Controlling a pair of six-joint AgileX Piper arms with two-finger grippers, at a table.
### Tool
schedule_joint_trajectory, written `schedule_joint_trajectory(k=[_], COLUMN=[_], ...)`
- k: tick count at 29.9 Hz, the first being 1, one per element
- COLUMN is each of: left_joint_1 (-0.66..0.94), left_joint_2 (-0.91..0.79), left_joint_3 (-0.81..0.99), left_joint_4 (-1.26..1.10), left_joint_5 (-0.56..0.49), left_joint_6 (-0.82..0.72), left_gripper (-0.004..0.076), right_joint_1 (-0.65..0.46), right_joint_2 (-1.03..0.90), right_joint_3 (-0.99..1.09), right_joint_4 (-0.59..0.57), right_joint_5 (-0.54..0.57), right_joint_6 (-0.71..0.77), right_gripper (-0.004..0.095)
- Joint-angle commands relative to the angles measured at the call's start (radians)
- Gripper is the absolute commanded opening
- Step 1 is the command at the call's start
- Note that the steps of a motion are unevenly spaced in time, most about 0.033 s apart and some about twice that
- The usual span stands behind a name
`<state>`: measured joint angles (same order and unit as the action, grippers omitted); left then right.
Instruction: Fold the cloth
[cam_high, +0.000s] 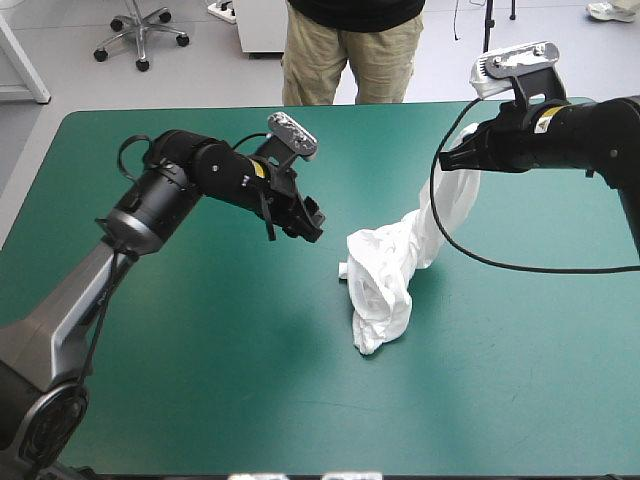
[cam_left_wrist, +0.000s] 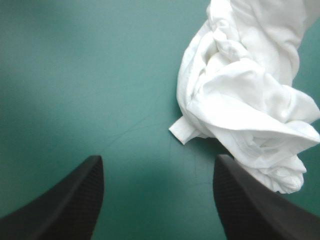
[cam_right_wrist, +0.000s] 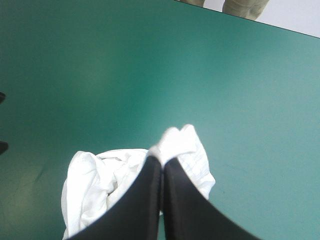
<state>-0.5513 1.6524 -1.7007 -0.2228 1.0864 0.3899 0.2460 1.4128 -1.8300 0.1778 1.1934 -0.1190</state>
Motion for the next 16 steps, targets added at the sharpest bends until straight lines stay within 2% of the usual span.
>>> schedule_joint_trajectory(k=[1,8,16], left_joint_1=[-0.032,-0.067,-0.067], left_joint_2=[-0.002,0.076,0.132], left_joint_3=[-0.032,-0.032,-0.032], left_joint_4=[-0.027,-0.042,-0.107], left_joint_5=[-0.046,-0.056,-0.132], left_joint_6=[-0.005,0.003,0.018], left_gripper=[0.0459,0.0459,0.0459], right_joint_1=[-0.003,-0.003,-0.003], right_joint_2=[-0.025,-0.017,-0.017], right_joint_3=[-0.028,-0.028,-0.028], right_joint_4=[0.011,0.011,0.011], right_joint_5=[-0.057,-0.055,-0.055], right_joint_6=[-0.007,-0.007,-0.007], right_gripper=[-0.0018,-0.0017,-0.0017])
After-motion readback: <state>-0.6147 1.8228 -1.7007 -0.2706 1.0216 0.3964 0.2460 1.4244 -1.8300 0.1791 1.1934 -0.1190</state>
